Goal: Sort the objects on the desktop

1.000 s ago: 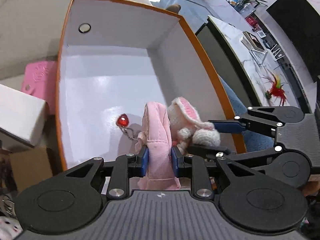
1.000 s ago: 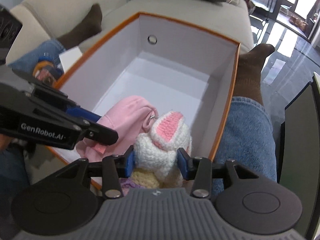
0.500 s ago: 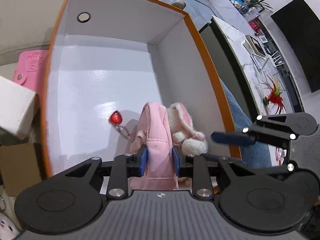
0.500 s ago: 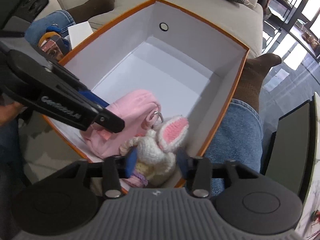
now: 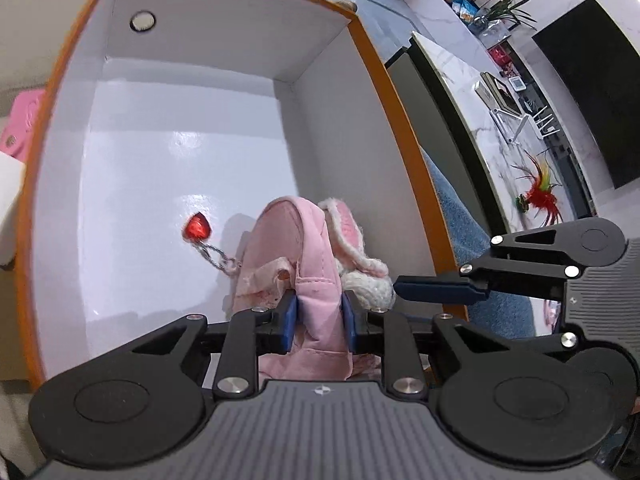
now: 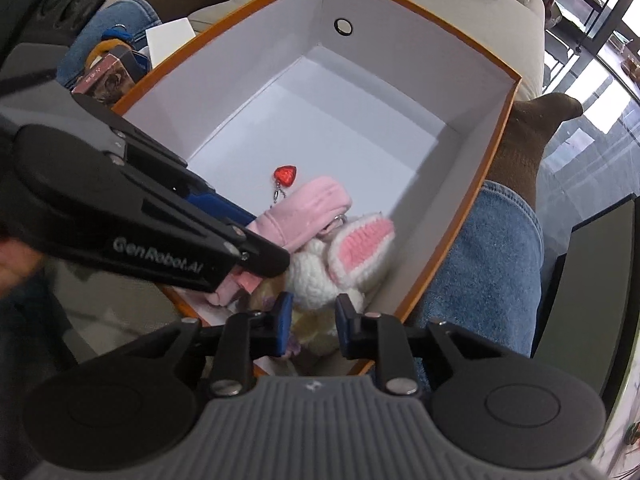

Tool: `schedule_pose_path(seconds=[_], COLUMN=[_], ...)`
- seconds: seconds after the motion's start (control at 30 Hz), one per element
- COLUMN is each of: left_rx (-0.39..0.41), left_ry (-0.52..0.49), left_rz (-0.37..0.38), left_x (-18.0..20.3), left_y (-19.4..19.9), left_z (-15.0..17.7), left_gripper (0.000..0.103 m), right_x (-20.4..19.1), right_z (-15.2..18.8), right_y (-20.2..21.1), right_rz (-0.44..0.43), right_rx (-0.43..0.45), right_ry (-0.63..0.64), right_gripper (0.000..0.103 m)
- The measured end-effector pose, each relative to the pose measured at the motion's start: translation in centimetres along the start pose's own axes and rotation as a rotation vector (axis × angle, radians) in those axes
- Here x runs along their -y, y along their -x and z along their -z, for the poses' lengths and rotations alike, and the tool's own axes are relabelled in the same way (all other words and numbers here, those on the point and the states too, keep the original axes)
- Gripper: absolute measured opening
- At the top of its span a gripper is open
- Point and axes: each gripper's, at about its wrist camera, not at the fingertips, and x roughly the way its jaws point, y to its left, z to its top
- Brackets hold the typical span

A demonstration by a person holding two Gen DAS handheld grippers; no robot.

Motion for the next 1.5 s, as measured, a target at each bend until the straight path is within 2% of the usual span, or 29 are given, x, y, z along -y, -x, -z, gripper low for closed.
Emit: schedule_pose_path(seconds=[0.3,0.43,0.67,0.77,0.9,1.07,1.23,1.4,1.5], left_rx=[0.012,-0.005,-0.024,0.0,0.05,0.138,0.199,0.225,0.227], left_ry=[-0.005,0.026,0.03,0.01,-0.037,-0.078,-0.085,-0.037,0.028], left_rz=[0.033,0.062,0.046,0.038,0.048,-0.015,-0.142,-0.263,-0.318], left_x=[-0.8,-1.3,-1.4,-1.0,-0.4,-0.8,-3.0,-5.9,-8.2], left_y=[0.8,1.5,3.0,3.9,6.9,12.8,18.6,22.9,24.5], left_z=[0.1,-0.3,0.6,1.0,1.6,3.1,5.3,8.1,9.8], left_gripper=[0.03,0.031,0.032,0.032,0.032,0.032,0.032,0.032,0.032], right_x=[-0.2,0.2,0.0,-0.2,-0.7,-2.6,-6.1,-10.3,-13.2], right_z=[0.2,0.7,0.6,0.5,0.3,-0.2,-1.2,-2.8,-3.9], right_y=[0.1,1.4,2.1,2.1,2.9,5.4,7.1,7.2,6.7], right_rz=[0.007,-0.032,-0.039,-0.032,-0.022,-0.029,-0.08,-0.153,-0.206], right_rx=[0.015,0.055,0.074,0.074,0.088,0.168,0.278,0.337,0.353], right_ry=[-0.003,-0.046,-0.057,-0.059,-0.059,-0.036,0.003,0.051,0.07], right_gripper=[0.025,0.025,0.028,0.029,0.029,0.029,0.029,0.029,0.029])
